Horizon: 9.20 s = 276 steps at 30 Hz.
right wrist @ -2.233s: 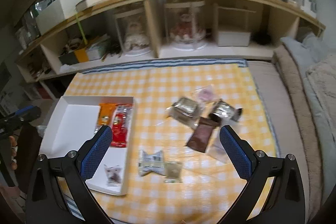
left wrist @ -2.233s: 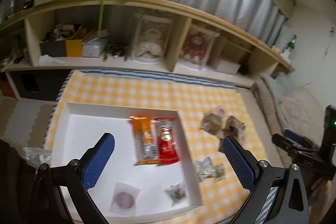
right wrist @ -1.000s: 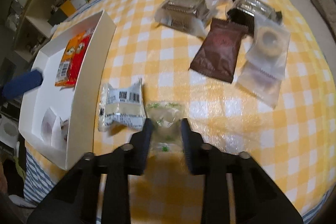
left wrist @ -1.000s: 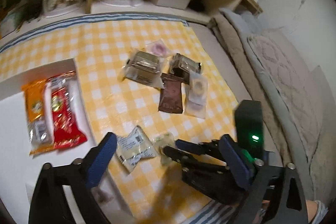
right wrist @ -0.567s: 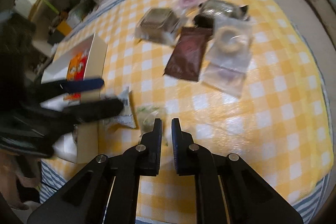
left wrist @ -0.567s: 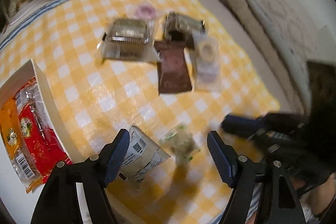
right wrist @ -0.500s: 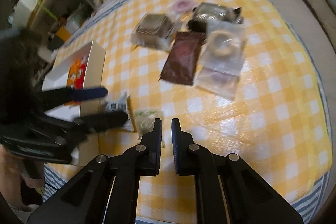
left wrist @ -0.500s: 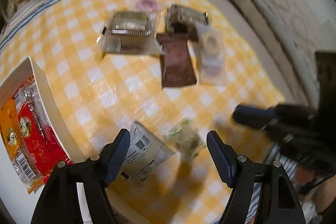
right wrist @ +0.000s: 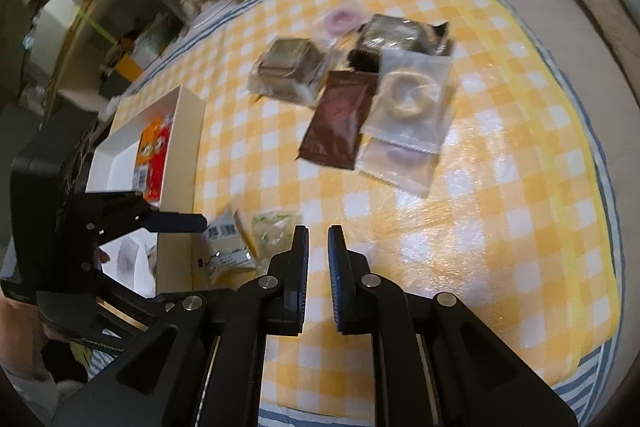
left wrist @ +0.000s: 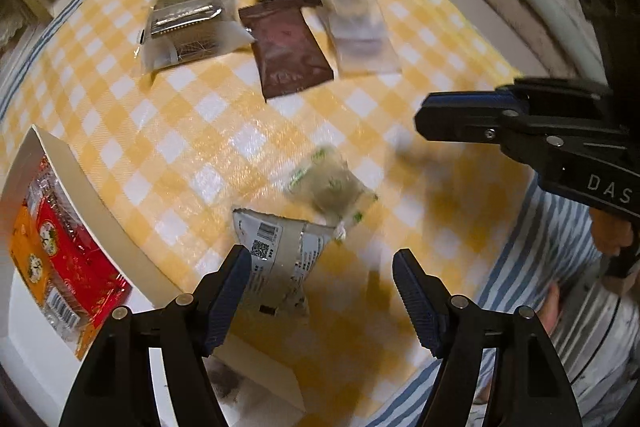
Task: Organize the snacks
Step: 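Grasp white barcode packet with left tool while right tool grasps clear green-speckled packet, then lift and carry both held packets over the white tray, then lower both packets into the tray and open both tools, then withdraw both tools from the tray toward the remaining snacks, then grasp brown packet with left tool while right tool grasps clear ring-cookie packet, then lift and carry both held packets over the white tray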
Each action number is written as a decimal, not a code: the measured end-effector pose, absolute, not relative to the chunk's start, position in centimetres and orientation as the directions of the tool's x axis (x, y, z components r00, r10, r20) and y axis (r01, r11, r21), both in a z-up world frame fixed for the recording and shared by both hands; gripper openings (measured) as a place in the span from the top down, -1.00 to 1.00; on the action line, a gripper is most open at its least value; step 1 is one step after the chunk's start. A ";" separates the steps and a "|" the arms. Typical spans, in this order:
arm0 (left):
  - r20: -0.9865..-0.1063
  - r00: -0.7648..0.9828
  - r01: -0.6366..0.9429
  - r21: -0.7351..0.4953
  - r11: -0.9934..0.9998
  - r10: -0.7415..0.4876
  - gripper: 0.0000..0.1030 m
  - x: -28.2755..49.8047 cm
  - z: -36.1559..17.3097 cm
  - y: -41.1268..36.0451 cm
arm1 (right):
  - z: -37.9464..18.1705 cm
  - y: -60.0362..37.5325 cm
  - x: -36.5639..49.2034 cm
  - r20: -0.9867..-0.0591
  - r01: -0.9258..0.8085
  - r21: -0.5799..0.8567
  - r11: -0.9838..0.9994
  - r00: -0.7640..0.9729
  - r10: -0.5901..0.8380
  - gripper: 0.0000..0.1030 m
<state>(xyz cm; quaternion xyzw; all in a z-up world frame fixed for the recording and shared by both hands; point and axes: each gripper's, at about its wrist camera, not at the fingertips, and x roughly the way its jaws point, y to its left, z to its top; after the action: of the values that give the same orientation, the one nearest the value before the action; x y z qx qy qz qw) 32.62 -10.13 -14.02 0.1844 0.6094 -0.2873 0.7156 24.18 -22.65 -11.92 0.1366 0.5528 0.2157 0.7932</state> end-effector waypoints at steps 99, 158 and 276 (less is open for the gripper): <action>-0.913 0.404 -0.111 -0.113 0.987 -0.059 0.19 16.5 -8.8 20.9 | -11.2 -0.4 17.7 -0.708 -0.431 0.560 0.707 0.193 0.679 0.42; -0.810 0.582 -0.042 -0.121 0.992 -0.074 -1.00 10.2 -0.8 16.3 | -4.8 -6.4 16.0 -0.759 -0.464 0.336 0.819 0.382 0.528 -1.00; -0.664 0.667 0.288 -0.189 0.939 -0.338 0.23 32.2 -7.2 -6.9 | -6.6 -27.3 27.1 -0.713 -0.063 0.326 0.943 0.639 0.289 0.07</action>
<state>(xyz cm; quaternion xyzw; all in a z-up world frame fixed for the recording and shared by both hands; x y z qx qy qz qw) 32.21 -6.92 -7.22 -0.0338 0.3703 -0.1714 0.9124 27.07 -27.25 -6.59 0.1367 0.4133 0.0984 0.8949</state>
